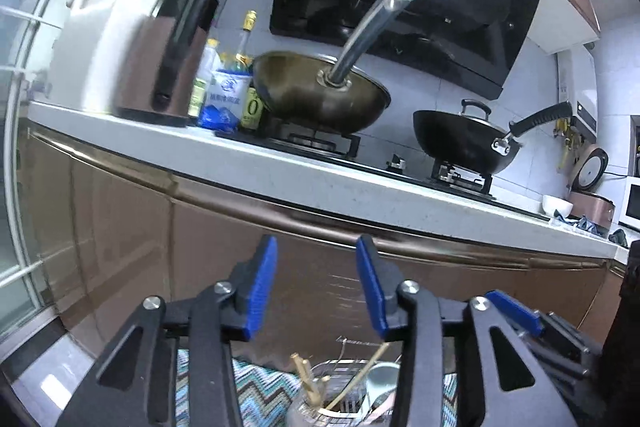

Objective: Organize utensils
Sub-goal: 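Carry both held chopsticks into the clear holder and open both tools, then withdraw both tools from the holder back toward the loose chopsticks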

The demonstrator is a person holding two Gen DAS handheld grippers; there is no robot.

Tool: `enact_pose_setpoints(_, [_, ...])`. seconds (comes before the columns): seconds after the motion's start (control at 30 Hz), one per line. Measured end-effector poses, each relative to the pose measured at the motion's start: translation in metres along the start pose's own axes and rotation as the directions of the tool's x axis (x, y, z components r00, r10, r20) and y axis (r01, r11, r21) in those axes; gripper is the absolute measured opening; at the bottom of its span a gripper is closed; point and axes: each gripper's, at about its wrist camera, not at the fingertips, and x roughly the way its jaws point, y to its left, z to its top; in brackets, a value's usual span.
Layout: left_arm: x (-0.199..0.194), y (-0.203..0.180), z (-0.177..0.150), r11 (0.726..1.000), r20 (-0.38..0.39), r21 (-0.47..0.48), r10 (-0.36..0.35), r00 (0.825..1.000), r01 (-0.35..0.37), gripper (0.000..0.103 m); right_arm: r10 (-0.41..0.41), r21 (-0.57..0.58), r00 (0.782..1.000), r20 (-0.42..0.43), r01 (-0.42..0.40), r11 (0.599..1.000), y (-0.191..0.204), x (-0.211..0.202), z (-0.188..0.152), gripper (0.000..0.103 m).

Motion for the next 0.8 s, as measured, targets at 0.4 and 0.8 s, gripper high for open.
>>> enact_pose_setpoints(0.4, [-0.083,0.028,0.01,0.999,-0.093,0.012,0.049,0.994,-0.048,0.04,0.032,0.006,0.997,0.065,-0.032,0.999,0.028,-0.1,0.009,0.063])
enact_pose_setpoints(0.8, [-0.168,0.048,0.0,0.992,-0.067,0.052,0.118,0.991,-0.115,0.051,-0.053,0.046,0.992,0.115,0.048,0.998,0.033,-0.195,-0.013,0.103])
